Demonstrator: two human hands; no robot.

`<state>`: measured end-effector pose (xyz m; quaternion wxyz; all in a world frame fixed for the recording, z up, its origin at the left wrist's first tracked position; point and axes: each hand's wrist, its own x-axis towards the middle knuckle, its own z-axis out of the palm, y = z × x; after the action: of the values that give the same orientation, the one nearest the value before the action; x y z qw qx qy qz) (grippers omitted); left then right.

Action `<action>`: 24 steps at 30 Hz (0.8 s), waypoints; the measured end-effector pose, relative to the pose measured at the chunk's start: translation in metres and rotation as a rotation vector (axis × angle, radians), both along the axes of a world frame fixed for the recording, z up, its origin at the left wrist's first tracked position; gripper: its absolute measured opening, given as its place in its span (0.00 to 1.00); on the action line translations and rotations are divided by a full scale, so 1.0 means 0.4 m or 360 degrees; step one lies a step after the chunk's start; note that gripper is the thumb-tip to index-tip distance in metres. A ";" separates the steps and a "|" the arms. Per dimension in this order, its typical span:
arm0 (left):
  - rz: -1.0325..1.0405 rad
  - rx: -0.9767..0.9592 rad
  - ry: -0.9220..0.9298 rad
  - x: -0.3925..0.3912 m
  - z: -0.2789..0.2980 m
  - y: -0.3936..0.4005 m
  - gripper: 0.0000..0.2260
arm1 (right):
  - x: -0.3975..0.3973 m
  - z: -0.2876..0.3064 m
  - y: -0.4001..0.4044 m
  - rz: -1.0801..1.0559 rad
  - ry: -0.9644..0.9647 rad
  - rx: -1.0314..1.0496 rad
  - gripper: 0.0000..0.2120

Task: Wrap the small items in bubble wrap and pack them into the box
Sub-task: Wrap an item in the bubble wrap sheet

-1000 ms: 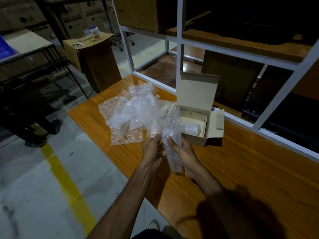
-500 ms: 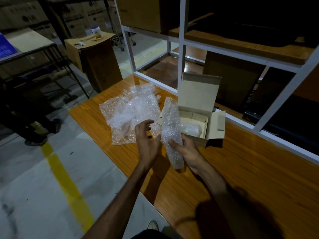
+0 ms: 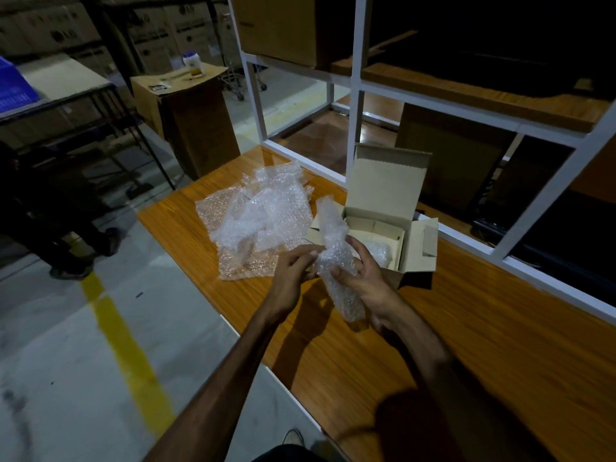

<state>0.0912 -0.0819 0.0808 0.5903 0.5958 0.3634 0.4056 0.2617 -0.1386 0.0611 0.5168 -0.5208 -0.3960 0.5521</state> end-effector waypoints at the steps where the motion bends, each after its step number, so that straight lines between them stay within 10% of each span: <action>1: -0.0031 0.0033 0.0040 -0.003 -0.006 0.006 0.15 | 0.001 0.001 0.000 0.0003 -0.0020 0.0009 0.47; 14: -0.0407 0.0173 0.0477 -0.038 0.003 0.042 0.22 | 0.010 0.001 0.004 0.0121 -0.0272 0.0187 0.36; 24: -0.0170 -0.0282 -0.0051 -0.028 0.023 0.016 0.24 | -0.023 0.031 0.008 0.0073 -0.0313 0.0137 0.14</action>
<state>0.0800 -0.0754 0.0901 0.6671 0.5532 0.3560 0.3495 0.2524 -0.1354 0.0737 0.4846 -0.5406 -0.4800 0.4924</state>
